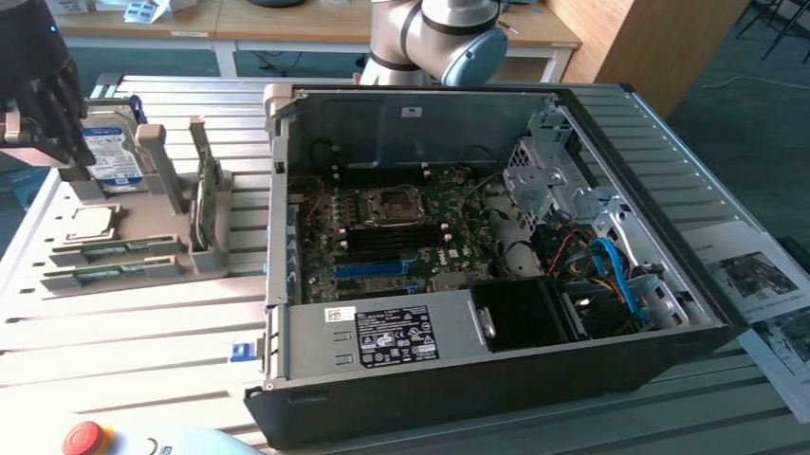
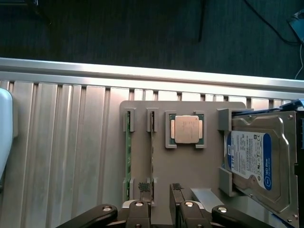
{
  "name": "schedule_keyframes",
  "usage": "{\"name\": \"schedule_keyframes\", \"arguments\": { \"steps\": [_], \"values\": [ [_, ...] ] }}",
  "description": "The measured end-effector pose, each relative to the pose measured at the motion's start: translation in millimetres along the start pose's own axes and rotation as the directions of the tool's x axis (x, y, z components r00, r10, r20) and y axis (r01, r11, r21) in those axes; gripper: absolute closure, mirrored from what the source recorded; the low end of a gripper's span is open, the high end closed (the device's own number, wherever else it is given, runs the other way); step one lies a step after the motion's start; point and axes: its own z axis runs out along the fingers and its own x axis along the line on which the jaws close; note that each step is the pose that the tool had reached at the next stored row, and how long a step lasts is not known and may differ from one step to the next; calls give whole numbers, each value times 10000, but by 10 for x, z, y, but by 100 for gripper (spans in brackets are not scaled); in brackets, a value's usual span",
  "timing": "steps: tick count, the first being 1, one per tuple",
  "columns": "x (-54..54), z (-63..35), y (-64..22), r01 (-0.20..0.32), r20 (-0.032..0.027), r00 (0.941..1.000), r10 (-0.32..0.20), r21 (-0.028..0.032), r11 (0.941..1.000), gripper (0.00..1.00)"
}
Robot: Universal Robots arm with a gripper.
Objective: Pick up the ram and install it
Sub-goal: 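Pick up the ram and move it above insertion slot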
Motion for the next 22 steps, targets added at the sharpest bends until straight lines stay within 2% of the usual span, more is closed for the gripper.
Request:
{"name": "schedule_keyframes", "arguments": {
  "steps": [9,16,22],
  "values": [
    [4,174,-8,0,0,10000,0,0,10000,70],
    [6,184,-8,-1,1,10000,1,1,10000,70],
    [63,182,-6,-1,0,10000,1,0,10000,70]
  ]
}}
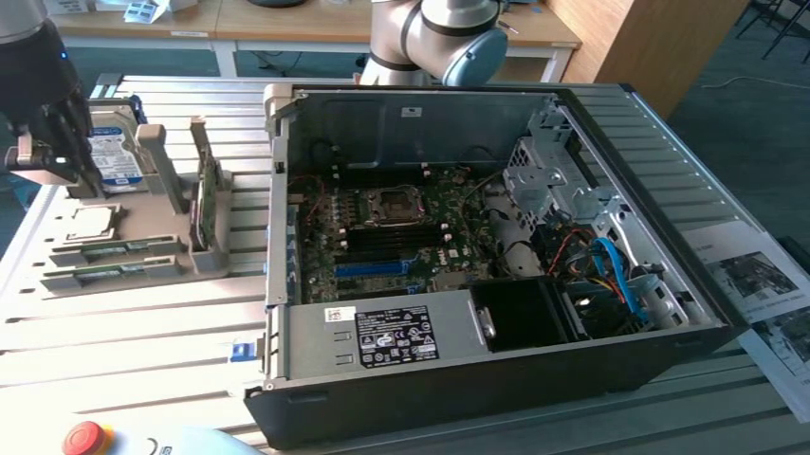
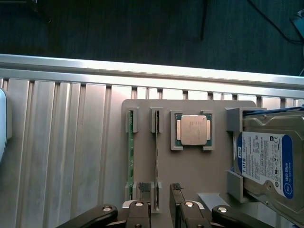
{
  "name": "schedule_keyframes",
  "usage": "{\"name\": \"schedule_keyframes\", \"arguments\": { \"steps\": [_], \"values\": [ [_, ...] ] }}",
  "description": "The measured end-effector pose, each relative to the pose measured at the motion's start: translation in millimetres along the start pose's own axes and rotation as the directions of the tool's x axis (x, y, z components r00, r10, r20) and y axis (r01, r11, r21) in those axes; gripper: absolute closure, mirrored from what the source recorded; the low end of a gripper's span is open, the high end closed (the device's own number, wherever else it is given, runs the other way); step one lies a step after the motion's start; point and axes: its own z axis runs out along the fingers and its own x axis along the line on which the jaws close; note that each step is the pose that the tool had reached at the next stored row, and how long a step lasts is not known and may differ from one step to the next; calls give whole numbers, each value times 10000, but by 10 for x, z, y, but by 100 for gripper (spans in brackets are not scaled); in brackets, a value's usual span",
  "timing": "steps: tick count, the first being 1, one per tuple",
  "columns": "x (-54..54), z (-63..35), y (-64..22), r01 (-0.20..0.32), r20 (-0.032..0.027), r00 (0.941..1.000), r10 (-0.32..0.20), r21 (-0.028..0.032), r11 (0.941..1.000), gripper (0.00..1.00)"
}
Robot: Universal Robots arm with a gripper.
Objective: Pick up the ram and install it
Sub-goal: 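Pick up the ram and move it above insertion slot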
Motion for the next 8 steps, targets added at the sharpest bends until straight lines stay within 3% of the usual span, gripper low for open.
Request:
{"name": "schedule_keyframes", "arguments": {
  "steps": [8],
  "values": [
    [93,-2,4,1,0,10000,-1,0,10000,70]
  ]
}}
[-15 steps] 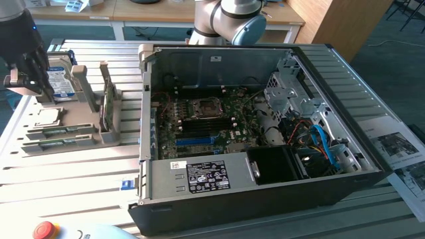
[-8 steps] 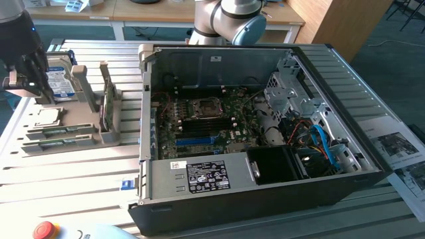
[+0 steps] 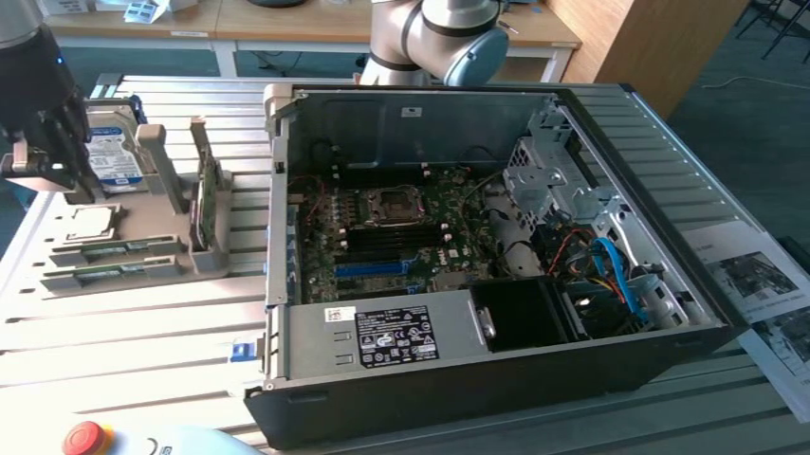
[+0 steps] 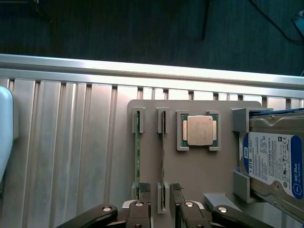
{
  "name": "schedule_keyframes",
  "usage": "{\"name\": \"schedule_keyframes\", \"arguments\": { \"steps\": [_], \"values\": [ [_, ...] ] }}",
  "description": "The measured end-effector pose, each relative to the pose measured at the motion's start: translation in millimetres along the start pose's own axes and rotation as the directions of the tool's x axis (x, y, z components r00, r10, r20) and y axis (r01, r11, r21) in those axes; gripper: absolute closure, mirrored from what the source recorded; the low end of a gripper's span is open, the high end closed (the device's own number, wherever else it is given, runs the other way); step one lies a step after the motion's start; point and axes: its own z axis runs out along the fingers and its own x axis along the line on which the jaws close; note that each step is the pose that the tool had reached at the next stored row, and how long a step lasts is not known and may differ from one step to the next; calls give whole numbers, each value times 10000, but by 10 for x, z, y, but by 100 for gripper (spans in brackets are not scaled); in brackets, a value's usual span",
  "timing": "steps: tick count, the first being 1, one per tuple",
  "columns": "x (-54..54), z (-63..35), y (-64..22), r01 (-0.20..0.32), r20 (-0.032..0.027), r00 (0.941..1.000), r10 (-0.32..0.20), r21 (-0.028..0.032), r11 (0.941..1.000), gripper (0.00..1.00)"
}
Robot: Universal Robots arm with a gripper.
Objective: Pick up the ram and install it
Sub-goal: 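Pick up the ram and move it above insertion slot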
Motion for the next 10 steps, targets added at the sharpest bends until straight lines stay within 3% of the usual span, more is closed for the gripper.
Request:
{"name": "schedule_keyframes", "arguments": {
  "steps": [10],
  "values": [
    [108,-3,5,-1,-1,10000,1,-1,10000,70]
  ]
}}
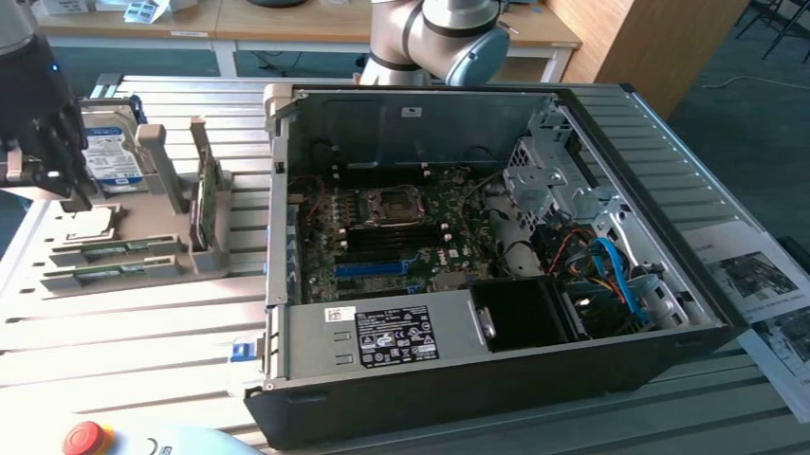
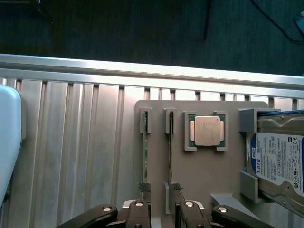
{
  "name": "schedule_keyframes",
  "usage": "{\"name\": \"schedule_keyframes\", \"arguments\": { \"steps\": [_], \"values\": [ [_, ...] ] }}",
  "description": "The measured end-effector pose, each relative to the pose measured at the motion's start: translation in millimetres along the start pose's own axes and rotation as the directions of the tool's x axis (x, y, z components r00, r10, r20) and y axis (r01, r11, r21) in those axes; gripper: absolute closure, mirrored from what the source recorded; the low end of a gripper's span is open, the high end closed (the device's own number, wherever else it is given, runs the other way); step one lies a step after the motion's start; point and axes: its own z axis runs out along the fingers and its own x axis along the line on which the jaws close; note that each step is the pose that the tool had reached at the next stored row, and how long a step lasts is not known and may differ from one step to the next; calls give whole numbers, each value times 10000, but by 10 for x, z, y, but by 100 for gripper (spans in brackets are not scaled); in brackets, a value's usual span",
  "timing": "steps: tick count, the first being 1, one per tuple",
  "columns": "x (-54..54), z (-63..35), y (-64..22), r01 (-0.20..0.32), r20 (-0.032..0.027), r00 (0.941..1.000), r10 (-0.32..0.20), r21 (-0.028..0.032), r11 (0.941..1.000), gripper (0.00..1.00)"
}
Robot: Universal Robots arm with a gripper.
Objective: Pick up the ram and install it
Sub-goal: 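Pick up the ram and move it above insertion slot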
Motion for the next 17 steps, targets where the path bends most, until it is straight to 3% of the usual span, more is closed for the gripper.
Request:
{"name": "schedule_keyframes", "arguments": {
  "steps": [9,17],
  "values": [
    [37,3,2,-1,1,10000,1,1,10000,70],
    [40,111,-3,0,0,10000,0,0,10000,70]
  ]
}}
